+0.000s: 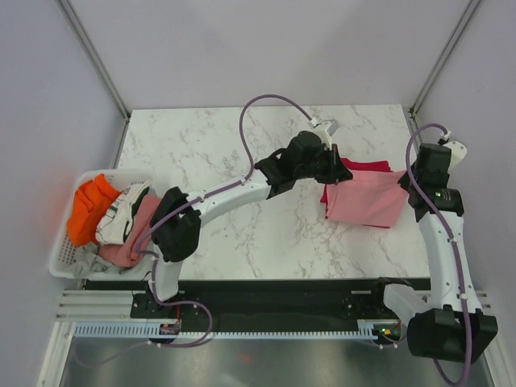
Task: Fold and stack the t-shirts
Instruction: Neatly place the folded tshirt to the corner, then reset both grippers
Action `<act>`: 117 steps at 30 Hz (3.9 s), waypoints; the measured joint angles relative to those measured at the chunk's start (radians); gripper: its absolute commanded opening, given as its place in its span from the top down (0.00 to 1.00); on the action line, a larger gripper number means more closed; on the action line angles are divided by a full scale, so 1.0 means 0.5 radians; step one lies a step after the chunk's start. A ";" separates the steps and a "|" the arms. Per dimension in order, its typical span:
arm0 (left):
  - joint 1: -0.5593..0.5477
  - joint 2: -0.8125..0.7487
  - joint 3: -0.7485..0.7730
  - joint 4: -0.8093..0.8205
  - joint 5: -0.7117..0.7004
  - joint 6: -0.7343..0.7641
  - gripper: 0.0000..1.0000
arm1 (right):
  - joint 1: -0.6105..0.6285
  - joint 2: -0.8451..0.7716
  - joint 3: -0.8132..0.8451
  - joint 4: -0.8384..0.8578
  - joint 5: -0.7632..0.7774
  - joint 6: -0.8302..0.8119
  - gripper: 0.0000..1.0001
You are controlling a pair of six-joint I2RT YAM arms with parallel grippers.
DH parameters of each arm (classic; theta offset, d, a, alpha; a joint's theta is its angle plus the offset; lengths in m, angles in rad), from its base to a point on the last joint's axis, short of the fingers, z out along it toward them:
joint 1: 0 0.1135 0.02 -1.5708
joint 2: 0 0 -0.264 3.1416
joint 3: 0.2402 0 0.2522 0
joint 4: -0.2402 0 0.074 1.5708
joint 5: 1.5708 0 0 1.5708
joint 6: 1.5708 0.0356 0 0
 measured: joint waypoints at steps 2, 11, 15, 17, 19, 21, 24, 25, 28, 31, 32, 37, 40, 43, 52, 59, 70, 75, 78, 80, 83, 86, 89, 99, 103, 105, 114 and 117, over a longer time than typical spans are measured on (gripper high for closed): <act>-0.002 0.096 0.089 0.005 -0.031 0.000 0.98 | -0.037 0.056 -0.005 0.027 0.024 0.008 1.00; 0.059 0.732 0.750 0.000 -0.073 -0.008 0.78 | -0.146 0.499 -0.028 0.341 0.098 0.082 0.65; 0.139 1.079 1.182 -0.094 -0.079 -0.025 0.05 | -0.164 0.865 0.012 0.565 0.101 0.133 0.22; 0.200 1.153 1.254 -0.153 -0.084 -0.053 0.00 | -0.180 1.044 0.111 0.591 0.078 0.132 0.16; 0.272 1.150 1.237 -0.217 -0.097 -0.048 0.01 | -0.188 1.157 0.192 0.635 0.038 0.137 0.13; 0.332 1.079 1.132 -0.237 -0.139 -0.009 0.00 | -0.192 1.142 0.198 0.665 -0.002 0.135 0.12; 0.424 0.811 0.798 -0.284 -0.242 0.084 0.01 | -0.192 1.036 0.198 0.673 -0.092 0.111 0.15; 0.449 0.693 0.670 -0.292 -0.289 0.114 0.00 | -0.192 0.990 0.198 0.673 -0.142 0.097 0.16; 0.490 0.237 0.257 -0.307 -0.410 0.185 0.00 | -0.167 0.845 0.192 0.676 -0.292 0.051 0.19; 0.524 -0.276 -0.108 -0.272 -0.462 0.220 0.00 | -0.043 0.715 0.160 0.678 -0.391 0.009 0.25; 0.536 -0.443 -0.217 -0.257 -0.472 0.221 0.00 | 0.031 0.694 0.157 0.675 -0.422 -0.005 0.31; 0.626 -1.106 -0.732 -0.187 -0.534 0.220 0.00 | 0.401 0.719 0.111 0.671 -0.553 -0.026 0.37; 0.652 -1.356 -1.051 -0.157 -0.572 0.220 0.00 | 0.587 0.829 0.098 0.669 -0.596 -0.048 0.41; 0.653 -1.478 -1.350 -0.175 -0.612 0.215 0.00 | 0.708 0.969 0.098 0.658 -0.610 -0.076 0.48; 0.661 -1.781 -1.939 -0.243 -0.759 0.205 0.06 | 0.935 1.187 0.098 0.634 -0.542 -0.098 0.56; 0.661 -1.997 -2.189 -0.114 -0.867 0.209 0.05 | 1.003 1.395 0.099 0.636 -0.461 -0.067 0.61; 0.661 -1.968 -2.235 -0.034 -0.927 0.229 0.05 | 1.015 1.508 0.066 0.616 -0.217 -0.014 0.62; 0.661 -1.965 -2.255 -0.028 -0.929 0.230 0.05 | 1.028 1.526 0.065 0.525 0.031 -0.018 0.62; 0.661 -1.965 -2.263 -0.026 -0.929 0.229 0.05 | 1.030 1.550 0.067 0.458 0.189 -0.021 0.62; 0.661 -1.965 -2.264 -0.023 -0.929 0.230 0.05 | 1.028 1.551 0.067 0.405 0.282 -0.022 0.61; 0.661 -1.965 -2.264 -0.018 -0.929 0.229 0.05 | 1.015 1.548 0.067 0.336 0.385 -0.024 0.61; 0.661 -1.965 -2.266 -0.014 -0.931 0.230 0.03 | 1.005 1.514 0.067 0.307 0.360 -0.053 0.58; 0.661 -1.965 -2.267 -0.002 -0.940 0.230 0.00 | 1.020 1.368 0.053 0.351 0.221 -0.111 0.54; 0.661 -2.136 -2.407 0.011 -0.985 0.231 0.00 | 1.624 0.608 -0.341 1.024 0.106 -0.275 0.03; 0.661 -2.300 -2.436 -0.039 -1.000 0.246 0.01 | 1.732 0.325 -0.780 1.310 0.240 -0.277 0.02; 0.661 -2.377 -2.457 -0.041 -1.006 0.259 0.00 | 1.732 0.217 -0.964 1.418 0.285 -0.249 0.02; 0.661 -2.615 -2.681 -0.043 -1.012 0.319 0.01 | 1.730 0.185 -1.218 1.659 0.310 -0.169 0.03; 0.661 -2.634 -2.720 -0.044 -1.017 0.320 0.01 | 1.730 0.117 -1.278 1.707 0.315 -0.156 0.03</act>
